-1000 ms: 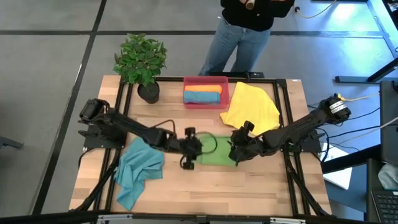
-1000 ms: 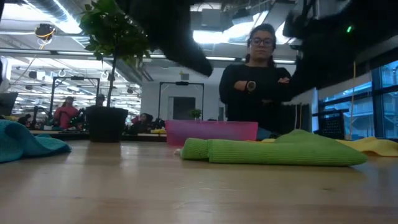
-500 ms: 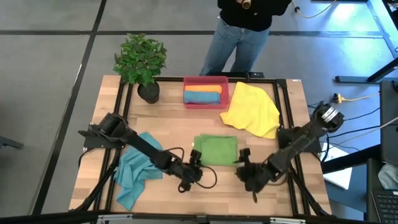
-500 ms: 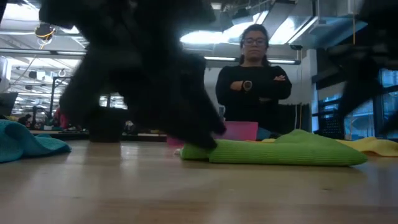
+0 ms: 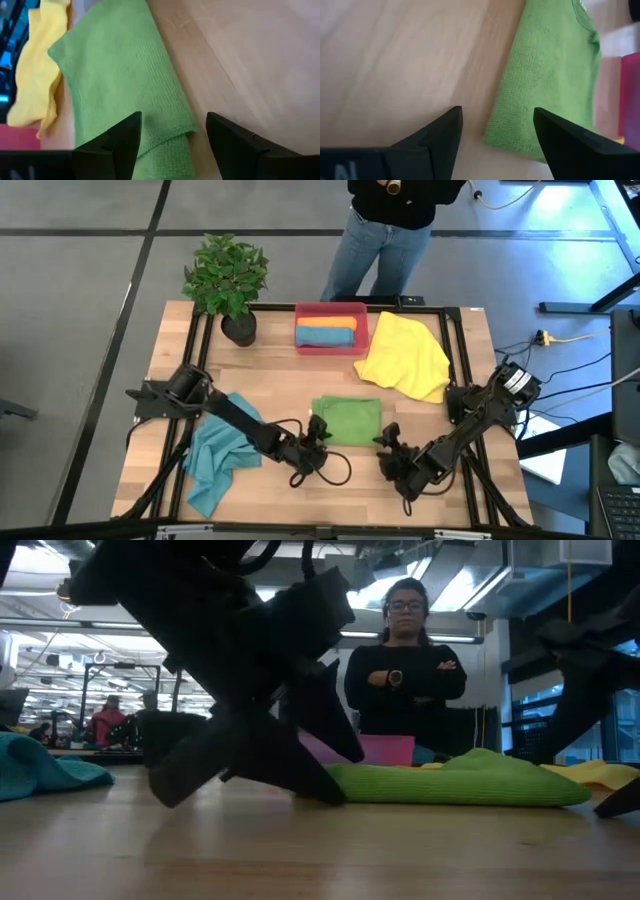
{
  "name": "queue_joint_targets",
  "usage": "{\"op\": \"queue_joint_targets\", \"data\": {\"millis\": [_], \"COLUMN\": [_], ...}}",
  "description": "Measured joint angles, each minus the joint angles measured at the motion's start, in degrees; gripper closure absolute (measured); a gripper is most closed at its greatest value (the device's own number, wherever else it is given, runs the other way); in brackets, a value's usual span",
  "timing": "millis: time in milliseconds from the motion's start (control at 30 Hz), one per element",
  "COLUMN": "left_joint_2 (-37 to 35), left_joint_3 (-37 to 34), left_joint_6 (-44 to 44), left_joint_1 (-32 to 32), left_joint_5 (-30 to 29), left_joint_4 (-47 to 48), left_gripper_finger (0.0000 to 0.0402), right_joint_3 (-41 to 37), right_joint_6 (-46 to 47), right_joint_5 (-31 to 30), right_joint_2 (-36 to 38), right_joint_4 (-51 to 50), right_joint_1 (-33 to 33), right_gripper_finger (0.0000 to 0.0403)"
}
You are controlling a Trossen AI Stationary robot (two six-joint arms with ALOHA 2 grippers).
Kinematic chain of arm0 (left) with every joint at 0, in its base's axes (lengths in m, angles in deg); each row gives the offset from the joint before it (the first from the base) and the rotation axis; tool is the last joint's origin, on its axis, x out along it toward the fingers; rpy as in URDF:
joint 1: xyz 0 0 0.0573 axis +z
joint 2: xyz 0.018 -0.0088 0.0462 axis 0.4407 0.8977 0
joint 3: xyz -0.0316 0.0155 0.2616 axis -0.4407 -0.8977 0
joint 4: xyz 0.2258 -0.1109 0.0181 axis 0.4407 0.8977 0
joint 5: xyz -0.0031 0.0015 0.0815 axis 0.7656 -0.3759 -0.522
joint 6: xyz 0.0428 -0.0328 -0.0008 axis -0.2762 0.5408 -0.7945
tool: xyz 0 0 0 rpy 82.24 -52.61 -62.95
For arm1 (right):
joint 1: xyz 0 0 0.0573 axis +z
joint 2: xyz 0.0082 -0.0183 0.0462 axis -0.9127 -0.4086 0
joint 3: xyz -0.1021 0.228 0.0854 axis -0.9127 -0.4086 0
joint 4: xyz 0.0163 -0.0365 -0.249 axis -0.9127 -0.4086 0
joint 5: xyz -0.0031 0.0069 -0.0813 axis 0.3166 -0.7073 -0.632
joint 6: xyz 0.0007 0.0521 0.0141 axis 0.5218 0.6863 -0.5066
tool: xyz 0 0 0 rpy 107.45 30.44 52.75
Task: Roll microfiber towels into tight, uniform cylinder then place into a basket
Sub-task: Roll the green towel
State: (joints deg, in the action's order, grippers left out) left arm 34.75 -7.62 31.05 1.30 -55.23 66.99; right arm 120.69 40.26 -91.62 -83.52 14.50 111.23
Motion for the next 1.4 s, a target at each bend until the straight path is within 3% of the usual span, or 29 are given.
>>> {"op": "queue_joint_targets", "data": {"millis": [400, 533, 700, 867, 1067, 1200, 1400], "left_joint_2": [2.87, 2.92, 2.92, 2.92, 1.26, -0.97, -5.75], "left_joint_3": [0.28, 0.28, 0.28, 0.19, -0.18, -0.40, -0.22], "left_joint_6": [-8.30, -9.05, -9.08, -4.97, -2.00, 1.33, 11.39], "left_joint_1": [1.54, 1.80, 2.22, 3.57, 4.06, 3.37, 3.25], "left_joint_5": [0.96, 2.24, 2.91, 5.75, 8.29, 9.90, 18.78], "left_joint_4": [-1.79, -1.56, -1.28, -0.08, 0.63, 2.68, 7.74], "left_gripper_finger": [0.0195, 0.0227, 0.0298, 0.0384, 0.0400, 0.0401, 0.0401], "right_joint_3": [-0.19, -0.22, -0.24, -0.35, 0.19, 0.57, -0.51], "right_joint_6": [-2.41, -3.28, -3.74, -3.75, 2.88, 8.88, 16.16], "right_joint_5": [-2.16, -0.97, 0.07, 1.01, 5.48, 8.85, 14.83], "right_joint_2": [-0.24, -0.24, -0.28, -0.37, 0.18, 2.24, 8.32], "right_joint_4": [-1.78, -1.83, -1.68, -1.31, -1.60, -1.23, 2.46], "right_joint_1": [-2.43, -3.85, -4.95, -5.38, -5.48, -5.68, -5.40], "right_gripper_finger": [0.0164, 0.0192, 0.0228, 0.0278, 0.0385, 0.0392, 0.0398]}}
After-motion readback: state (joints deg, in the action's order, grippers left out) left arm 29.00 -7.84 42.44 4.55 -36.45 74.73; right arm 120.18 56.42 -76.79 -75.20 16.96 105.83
